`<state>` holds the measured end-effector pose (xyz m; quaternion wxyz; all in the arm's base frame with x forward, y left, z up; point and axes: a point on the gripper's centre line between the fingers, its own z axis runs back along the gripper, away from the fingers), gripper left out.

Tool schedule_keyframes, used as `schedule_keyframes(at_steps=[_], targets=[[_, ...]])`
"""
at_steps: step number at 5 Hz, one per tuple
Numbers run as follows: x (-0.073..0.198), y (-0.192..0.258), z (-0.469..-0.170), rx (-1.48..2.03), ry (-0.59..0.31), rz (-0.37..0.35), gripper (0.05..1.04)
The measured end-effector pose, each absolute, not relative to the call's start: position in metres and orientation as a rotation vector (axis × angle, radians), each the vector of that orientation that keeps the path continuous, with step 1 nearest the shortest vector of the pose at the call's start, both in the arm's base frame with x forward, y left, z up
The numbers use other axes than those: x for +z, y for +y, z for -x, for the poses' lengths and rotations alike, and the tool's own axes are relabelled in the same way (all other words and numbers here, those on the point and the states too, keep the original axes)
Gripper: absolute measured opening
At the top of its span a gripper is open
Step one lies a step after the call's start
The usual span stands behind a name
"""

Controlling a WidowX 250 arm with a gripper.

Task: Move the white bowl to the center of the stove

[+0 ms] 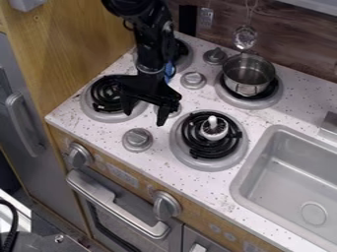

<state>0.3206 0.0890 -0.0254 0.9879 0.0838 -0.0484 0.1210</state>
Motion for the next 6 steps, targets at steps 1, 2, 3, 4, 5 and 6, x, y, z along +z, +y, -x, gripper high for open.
schedule_keyframes(at_steps=[1, 2, 3, 4, 5, 6], targets=[[-0.036, 0.087, -0.314, 0.244, -0.062, -0.163, 0.999], [-0.037, 0.063, -0.323, 0.190, -0.074, -0.122, 0.999], [-0.027, 0.030, -0.348, 0.098, -0.134, -0.098, 0.999], [-0.027, 0.014, -0.368, 0.045, -0.145, -0.116, 0.999], [-0.031, 0.013, -0.384, 0.054, -0.130, -0.123, 0.999], [-0.044, 0.016, -0.383, 0.075, -0.094, -0.135, 0.999]])
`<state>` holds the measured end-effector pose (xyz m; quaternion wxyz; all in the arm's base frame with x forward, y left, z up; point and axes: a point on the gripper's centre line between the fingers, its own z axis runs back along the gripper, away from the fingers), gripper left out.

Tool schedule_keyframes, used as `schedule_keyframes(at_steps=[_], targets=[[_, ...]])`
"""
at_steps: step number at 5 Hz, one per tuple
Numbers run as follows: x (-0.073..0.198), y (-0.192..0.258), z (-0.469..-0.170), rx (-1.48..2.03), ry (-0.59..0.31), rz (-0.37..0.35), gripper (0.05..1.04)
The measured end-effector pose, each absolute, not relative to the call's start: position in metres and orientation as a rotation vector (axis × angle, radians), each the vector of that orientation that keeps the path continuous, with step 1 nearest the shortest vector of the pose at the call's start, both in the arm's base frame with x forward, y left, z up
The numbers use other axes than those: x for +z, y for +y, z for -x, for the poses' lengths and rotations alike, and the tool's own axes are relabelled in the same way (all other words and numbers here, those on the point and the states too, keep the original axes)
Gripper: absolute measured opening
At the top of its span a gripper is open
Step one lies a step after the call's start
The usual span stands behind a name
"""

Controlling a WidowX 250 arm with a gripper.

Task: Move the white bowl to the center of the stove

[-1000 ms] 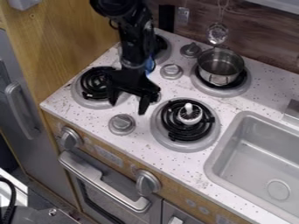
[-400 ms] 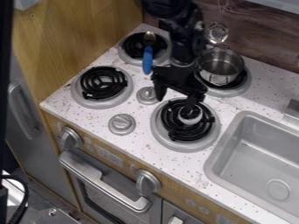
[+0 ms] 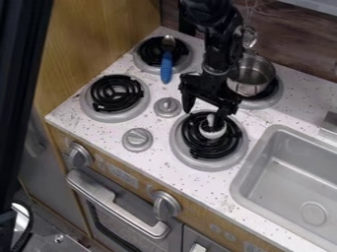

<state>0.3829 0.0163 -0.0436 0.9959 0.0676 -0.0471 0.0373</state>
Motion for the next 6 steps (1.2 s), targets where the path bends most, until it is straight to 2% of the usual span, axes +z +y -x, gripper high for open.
schedule_keyframes(at_steps=[1, 2, 5, 6], targets=[[-0.050, 0.014, -0.380, 0.077, -0.077, -0.130, 0.949], [-0.056, 0.012, -0.376, 0.074, -0.059, -0.131, 0.718], [-0.051, 0.022, -0.383, 0.046, -0.086, -0.168, 0.710], [-0.025, 0.043, -0.424, 0.088, -0.208, -0.175, 0.710]])
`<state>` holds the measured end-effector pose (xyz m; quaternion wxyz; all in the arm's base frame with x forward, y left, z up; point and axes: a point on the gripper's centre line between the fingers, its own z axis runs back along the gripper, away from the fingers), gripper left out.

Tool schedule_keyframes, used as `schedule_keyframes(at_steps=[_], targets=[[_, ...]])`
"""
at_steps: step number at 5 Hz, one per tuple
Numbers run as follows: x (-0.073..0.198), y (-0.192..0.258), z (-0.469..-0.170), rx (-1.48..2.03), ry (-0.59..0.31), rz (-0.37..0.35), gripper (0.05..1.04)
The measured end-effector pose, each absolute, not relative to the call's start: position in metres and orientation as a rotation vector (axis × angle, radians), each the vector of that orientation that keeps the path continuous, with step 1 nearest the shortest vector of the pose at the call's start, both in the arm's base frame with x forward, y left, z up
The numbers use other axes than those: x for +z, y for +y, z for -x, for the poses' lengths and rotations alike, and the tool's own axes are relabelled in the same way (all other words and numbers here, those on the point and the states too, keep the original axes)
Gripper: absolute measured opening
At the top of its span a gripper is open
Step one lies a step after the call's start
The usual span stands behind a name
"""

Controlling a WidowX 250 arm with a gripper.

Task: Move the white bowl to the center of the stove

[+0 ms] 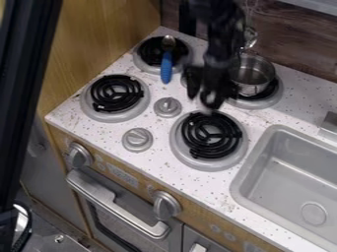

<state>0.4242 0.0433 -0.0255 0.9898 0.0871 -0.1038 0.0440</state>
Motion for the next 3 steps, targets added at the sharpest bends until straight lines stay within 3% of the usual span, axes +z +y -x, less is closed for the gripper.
schedule_keyframes(at_steps=[1, 3], targets=[[-0.039, 0.081, -0.441, 0.140, -0.172, -0.233, 0.710], [-0.062, 0.127, -0.449, 0.228, -0.062, -0.233, 0.709]])
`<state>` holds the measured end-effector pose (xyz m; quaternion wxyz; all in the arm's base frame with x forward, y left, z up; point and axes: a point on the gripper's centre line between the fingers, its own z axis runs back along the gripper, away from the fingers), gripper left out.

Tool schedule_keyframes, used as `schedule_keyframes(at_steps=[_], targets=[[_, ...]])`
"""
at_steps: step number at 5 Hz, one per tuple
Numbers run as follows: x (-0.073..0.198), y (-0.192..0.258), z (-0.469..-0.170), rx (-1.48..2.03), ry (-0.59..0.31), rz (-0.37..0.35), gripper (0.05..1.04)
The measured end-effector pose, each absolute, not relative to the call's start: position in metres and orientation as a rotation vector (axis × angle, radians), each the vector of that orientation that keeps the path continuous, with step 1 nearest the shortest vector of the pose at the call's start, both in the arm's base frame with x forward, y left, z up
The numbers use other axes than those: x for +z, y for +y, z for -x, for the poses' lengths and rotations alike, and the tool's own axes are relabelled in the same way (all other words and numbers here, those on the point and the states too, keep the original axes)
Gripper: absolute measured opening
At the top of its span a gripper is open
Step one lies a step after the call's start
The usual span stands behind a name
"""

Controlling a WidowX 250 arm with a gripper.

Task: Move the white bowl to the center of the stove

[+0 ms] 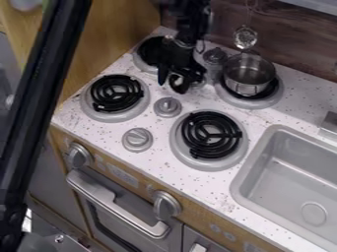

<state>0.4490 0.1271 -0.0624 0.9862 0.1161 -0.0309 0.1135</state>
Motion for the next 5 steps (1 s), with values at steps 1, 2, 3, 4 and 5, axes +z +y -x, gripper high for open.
schedule_keyframes(at_steps=[1, 2, 3, 4, 5], targets=[[-0.069, 0.123, -0.445, 0.227, -0.063, -0.205, 0.790], [-0.074, 0.108, -0.432, 0.198, -0.040, -0.176, 0.997], [-0.043, 0.104, -0.429, 0.199, -0.116, -0.187, 0.999], [-0.009, 0.091, -0.419, 0.200, -0.160, -0.163, 0.999], [0.007, 0.083, -0.400, 0.194, -0.154, -0.133, 0.999]])
